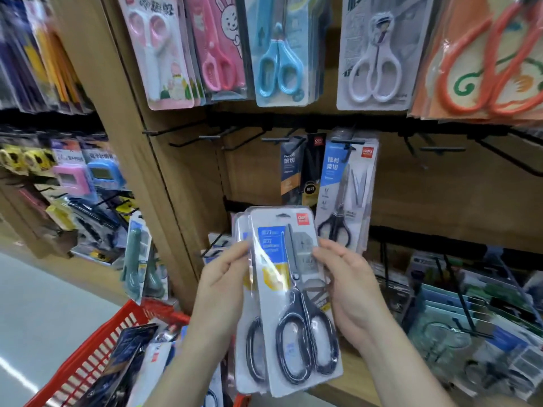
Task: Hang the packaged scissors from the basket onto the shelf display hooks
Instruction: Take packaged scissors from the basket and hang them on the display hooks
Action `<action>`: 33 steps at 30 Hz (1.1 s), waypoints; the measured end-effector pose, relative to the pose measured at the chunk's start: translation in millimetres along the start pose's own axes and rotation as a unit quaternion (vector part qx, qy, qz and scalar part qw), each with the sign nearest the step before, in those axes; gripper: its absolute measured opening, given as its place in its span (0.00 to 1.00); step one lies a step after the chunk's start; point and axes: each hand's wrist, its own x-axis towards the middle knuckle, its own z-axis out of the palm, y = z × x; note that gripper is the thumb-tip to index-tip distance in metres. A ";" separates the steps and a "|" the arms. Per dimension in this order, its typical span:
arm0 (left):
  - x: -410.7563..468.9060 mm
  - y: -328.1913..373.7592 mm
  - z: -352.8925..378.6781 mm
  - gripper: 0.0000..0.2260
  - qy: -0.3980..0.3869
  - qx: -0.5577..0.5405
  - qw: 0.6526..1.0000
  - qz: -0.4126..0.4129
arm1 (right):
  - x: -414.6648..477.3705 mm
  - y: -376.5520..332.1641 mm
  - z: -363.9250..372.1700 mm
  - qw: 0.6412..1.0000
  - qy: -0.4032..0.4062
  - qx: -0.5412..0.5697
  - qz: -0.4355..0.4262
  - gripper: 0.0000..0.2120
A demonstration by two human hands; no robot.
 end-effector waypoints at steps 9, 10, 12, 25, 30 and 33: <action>3.2 -1.0 21.1 0.25 -0.097 -0.174 0.973 -0.113 | -0.1 -6.2 -16.2 0.998 -0.041 0.042 0.025 0.11; 3.8 2.7 24.0 0.26 -0.113 -0.162 0.974 -0.112 | 0.7 -7.0 -18.6 0.999 -0.028 0.029 0.010 0.11; 11.3 1.2 28.4 0.19 -0.099 -0.104 0.987 -0.077 | 1.3 -8.3 -23.0 1.000 -0.014 -0.004 -0.019 0.13; 53.9 23.1 5.3 0.17 -0.035 -0.096 0.991 0.082 | -5.9 -49.8 -85.9 0.938 0.188 -0.201 -0.209 0.19; 51.1 20.1 17.1 0.27 -0.105 0.034 0.986 0.122 | -4.4 -67.0 -77.5 0.950 0.122 -0.187 -0.220 0.22; 52.1 18.8 21.3 0.25 -0.097 0.048 0.986 0.123 | 2.3 -72.6 -63.7 0.943 0.082 -0.197 -0.257 0.18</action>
